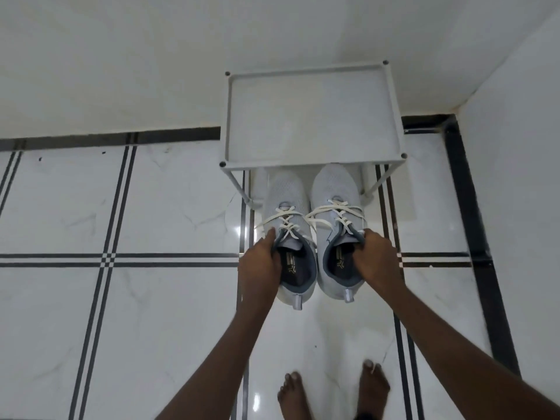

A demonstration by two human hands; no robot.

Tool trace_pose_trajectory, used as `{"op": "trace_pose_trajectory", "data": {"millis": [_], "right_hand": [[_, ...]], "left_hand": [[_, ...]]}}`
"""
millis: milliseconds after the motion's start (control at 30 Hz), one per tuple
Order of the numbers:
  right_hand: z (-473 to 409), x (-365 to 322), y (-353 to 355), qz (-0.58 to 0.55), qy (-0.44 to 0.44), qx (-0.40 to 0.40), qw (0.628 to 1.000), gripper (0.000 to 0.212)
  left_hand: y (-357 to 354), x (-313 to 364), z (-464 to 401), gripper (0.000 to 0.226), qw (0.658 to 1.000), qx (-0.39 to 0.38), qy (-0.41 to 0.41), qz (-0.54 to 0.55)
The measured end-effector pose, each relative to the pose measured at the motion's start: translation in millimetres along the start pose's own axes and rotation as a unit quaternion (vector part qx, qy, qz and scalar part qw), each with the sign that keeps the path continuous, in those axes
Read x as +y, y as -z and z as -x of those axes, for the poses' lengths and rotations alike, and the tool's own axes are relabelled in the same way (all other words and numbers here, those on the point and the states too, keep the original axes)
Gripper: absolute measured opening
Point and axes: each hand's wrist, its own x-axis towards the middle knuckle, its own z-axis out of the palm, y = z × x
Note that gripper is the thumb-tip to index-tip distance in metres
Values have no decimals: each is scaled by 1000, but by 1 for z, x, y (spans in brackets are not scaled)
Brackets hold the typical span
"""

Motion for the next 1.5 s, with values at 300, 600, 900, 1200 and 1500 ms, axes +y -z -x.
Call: {"op": "trace_pose_trajectory", "data": {"millis": [300, 600, 900, 1200, 1500], "right_hand": [[-21, 88, -170, 18, -17, -38, 999, 17], [-84, 151, -320, -8, -36, -43, 998, 20], [-129, 146, -340, 52, -68, -126, 988, 66], [-146, 47, -352, 16, 234, -117, 965, 34], [-153, 10, -391, 4, 222, -212, 952, 18]], "left_hand": [[-167, -109, 8, 47, 999, -21, 33, 4], [-303, -194, -37, 48, 999, -11, 37, -8], [-336, -228, -67, 48, 1000, 18, 0, 17], [-312, -253, -85, 39, 999, 48, -6, 13], [-252, -294, -117, 60, 994, -58, -29, -91]]}}
